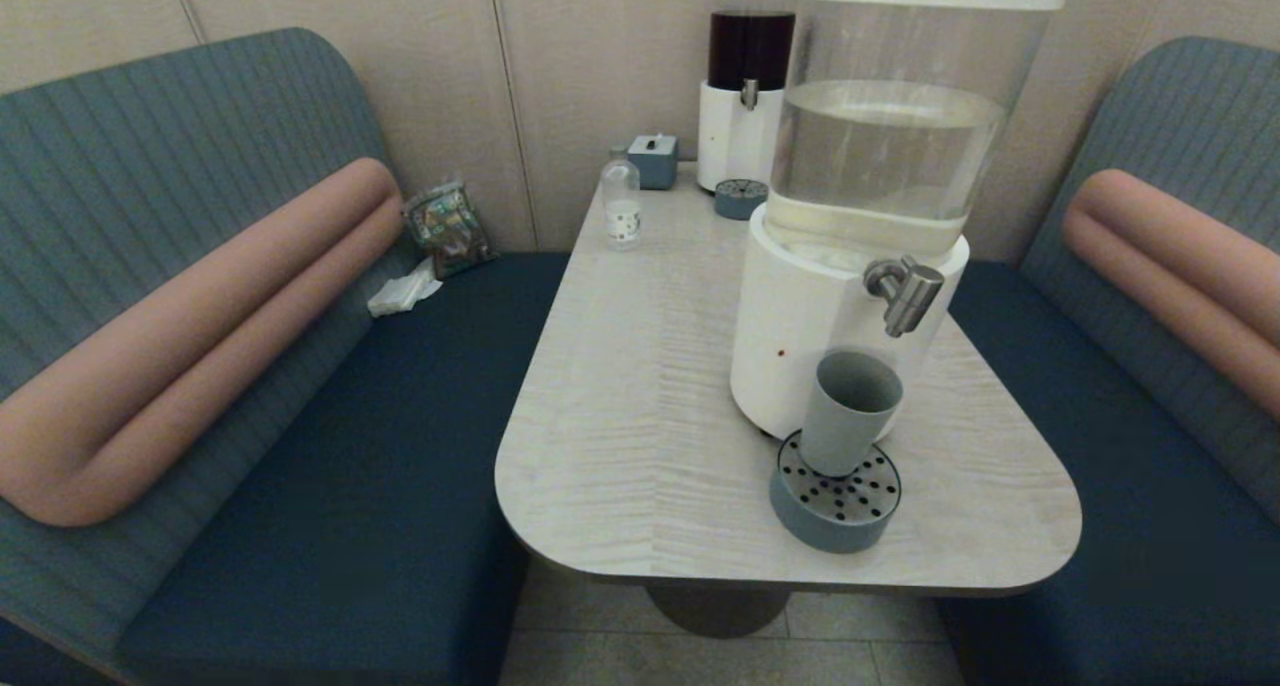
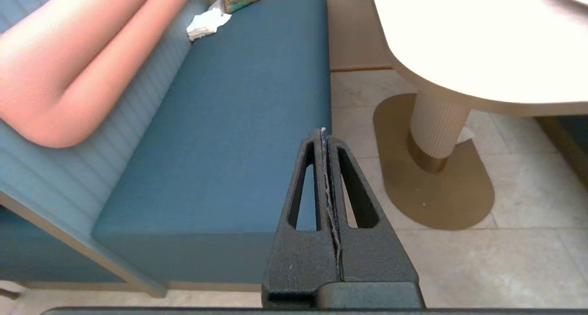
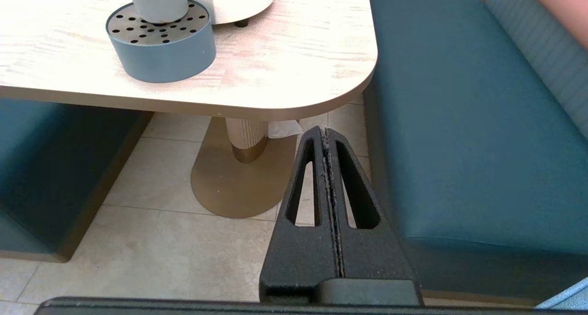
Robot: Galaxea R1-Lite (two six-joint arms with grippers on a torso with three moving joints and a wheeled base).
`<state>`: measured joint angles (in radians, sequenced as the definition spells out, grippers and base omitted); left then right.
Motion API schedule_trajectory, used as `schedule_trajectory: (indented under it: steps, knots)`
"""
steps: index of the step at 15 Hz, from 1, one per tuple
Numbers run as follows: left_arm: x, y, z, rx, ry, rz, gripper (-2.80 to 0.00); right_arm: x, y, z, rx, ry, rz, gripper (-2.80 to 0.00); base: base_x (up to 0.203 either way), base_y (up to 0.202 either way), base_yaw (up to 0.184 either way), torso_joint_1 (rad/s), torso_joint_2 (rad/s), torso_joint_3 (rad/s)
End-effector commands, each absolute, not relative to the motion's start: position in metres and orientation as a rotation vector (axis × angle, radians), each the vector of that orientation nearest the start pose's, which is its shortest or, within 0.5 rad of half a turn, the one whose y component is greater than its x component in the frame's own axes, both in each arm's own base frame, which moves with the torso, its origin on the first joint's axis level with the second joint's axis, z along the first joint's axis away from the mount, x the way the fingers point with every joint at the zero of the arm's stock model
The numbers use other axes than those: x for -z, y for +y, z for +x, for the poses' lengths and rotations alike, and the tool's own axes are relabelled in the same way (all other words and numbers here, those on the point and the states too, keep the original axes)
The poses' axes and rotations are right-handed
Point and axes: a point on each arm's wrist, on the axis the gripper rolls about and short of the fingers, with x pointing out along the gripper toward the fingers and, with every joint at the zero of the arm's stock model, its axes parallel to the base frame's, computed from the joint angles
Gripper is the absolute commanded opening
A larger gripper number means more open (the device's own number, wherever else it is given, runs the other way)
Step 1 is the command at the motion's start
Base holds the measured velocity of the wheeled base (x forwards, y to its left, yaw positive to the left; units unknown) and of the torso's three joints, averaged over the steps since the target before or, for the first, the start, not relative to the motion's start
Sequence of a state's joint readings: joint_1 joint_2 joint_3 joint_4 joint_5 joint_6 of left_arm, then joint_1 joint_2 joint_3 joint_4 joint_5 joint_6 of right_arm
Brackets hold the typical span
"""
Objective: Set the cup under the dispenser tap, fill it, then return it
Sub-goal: Place the cup next to the water dispenser
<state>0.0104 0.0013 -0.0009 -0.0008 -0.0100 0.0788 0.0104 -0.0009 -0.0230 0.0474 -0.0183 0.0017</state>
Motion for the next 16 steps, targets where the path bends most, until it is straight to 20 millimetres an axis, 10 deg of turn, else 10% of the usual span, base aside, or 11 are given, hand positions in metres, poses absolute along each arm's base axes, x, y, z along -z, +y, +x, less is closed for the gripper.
schedule_trajectory:
  steps: [1,5,10,16]
  knots:
    - [-0.076,-0.001,-0.023,0.001,-0.002,0.089,-2.80,-0.077,-0.001,-0.025,0.008,0.021,0.001,-2.80,0.000,0.000,0.000,0.000,0.00,0.000]
    - [-0.086,-0.001,-0.026,0.012,-0.037,0.097,-2.80,-0.077,-0.001,-0.025,0.008,0.021,0.001,-2.80,0.000,0.000,0.000,0.000,0.00,0.000]
    - [-0.178,-0.001,-0.056,0.001,-0.205,0.097,-2.80,-0.077,-0.001,-0.025,0.008,0.021,0.001,-2.80,0.000,0.000,0.000,0.000,0.00,0.000]
    - [-0.264,0.000,0.021,0.021,-0.001,0.089,-2.80,-0.077,-0.001,-0.025,0.008,0.021,0.001,-2.80,0.000,0.000,0.000,0.000,0.00,0.000]
